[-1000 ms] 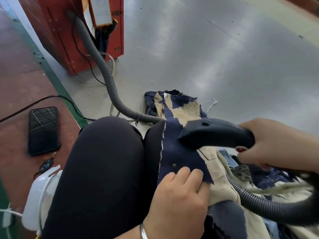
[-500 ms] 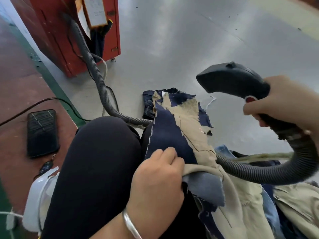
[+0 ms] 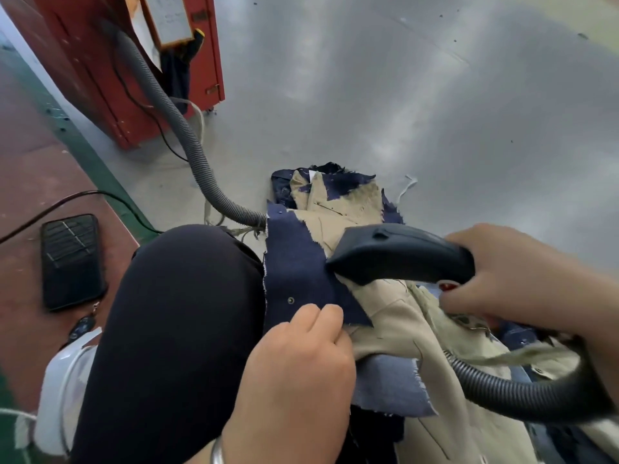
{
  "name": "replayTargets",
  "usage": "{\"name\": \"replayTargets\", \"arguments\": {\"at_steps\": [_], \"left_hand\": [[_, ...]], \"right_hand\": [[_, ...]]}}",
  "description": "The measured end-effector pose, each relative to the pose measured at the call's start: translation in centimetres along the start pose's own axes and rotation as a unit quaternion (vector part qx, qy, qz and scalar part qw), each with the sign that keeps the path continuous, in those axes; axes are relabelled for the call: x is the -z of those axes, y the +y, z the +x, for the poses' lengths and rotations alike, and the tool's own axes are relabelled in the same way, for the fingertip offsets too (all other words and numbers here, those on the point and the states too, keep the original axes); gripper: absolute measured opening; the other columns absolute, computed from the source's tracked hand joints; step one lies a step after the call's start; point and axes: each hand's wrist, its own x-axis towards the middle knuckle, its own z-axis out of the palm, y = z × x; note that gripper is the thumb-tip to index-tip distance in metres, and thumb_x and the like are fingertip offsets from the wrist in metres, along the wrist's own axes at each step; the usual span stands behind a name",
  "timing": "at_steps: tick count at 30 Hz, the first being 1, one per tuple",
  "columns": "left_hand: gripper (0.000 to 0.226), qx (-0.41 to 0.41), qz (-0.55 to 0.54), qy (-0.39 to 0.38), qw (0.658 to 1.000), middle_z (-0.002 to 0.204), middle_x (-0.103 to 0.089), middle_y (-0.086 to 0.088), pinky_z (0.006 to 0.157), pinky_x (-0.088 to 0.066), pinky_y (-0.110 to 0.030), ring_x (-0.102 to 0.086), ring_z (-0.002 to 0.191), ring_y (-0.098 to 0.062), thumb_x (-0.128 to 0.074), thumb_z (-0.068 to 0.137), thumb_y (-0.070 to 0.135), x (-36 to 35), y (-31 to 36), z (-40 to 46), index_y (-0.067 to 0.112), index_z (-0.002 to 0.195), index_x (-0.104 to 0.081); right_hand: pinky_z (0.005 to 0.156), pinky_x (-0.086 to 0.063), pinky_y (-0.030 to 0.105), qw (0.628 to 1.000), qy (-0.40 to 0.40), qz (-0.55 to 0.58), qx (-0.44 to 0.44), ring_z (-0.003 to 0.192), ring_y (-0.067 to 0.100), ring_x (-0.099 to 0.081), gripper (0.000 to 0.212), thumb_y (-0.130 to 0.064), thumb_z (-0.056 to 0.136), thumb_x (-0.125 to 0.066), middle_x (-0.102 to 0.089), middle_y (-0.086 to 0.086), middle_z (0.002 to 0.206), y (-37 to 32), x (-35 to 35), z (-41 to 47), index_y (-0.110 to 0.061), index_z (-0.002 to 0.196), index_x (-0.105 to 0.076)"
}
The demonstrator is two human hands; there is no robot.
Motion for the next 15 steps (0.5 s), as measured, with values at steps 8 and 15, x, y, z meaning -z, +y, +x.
{"name": "replayTargets", "arguments": {"at_steps": [8, 15], "left_hand": [[0.027, 0.067, 0.004, 0.0, 0.998, 0.067, -0.055, 0.003, 0.041, -0.044, -0.024, -0.053, 0.054, -0.017, -0.031, 0.055, 0.012, 0.3, 0.0, -0.4, 0.019, 0.057, -0.058], [0.016, 0.195, 0.015, 0.002, 0.981, 0.094, -0.031, 0.011, 0.054, -0.031, -0.02, -0.04, 0.066, -0.008, -0.051, 0.082, 0.015, 1.9, -2.5, 0.5, 0.029, 0.089, -0.045]], "right_hand": [[0.055, -0.058, 0.051, 0.989, 0.133, 0.052, -0.025, 0.061, 0.044, -0.07, 0.015, -0.006, 0.077, -0.067, -0.068, 0.021, 0.061, -1.4, 2.1, 7.9, -0.008, 0.09, -0.059], [0.038, -0.052, 0.035, 0.992, 0.122, 0.029, 0.021, 0.041, 0.022, -0.066, 0.018, -0.024, 0.065, -0.071, -0.066, 0.003, 0.049, -0.7, 2.9, 2.3, -0.026, 0.081, -0.064]]}}
